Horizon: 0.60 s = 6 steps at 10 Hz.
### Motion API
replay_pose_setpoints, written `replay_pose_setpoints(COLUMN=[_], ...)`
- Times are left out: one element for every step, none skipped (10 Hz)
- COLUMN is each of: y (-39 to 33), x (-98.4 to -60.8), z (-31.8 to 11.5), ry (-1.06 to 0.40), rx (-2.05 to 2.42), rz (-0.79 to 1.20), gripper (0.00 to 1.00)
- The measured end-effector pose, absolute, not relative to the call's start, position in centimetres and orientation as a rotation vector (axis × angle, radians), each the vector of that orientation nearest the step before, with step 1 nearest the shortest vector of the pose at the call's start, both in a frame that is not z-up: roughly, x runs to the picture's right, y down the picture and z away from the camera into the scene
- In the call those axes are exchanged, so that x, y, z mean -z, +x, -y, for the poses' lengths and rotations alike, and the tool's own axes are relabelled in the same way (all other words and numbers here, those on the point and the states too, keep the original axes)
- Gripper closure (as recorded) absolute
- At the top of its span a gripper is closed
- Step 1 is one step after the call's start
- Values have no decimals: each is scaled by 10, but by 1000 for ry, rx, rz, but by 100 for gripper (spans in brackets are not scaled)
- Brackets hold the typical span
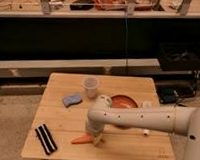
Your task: Place the pepper in the ceramic cup
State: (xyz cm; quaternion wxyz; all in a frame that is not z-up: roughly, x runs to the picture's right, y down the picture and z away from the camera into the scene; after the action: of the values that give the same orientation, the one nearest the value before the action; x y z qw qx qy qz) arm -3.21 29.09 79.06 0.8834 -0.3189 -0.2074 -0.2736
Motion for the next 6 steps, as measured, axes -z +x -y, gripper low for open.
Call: replay_pose_setpoints(y=[-31,-32,-33,-32,-31,-33], x=[-789,-788,-789,-791,-792,-791], z=[-291,-291,-287,-283,-277,-274], ry=[-672,-670,-649,-625,-606,-609], rx=[570,570,569,568,565,569], rz=[429,431,435,437,431,427], gripper=[70,80,90,94,95,95])
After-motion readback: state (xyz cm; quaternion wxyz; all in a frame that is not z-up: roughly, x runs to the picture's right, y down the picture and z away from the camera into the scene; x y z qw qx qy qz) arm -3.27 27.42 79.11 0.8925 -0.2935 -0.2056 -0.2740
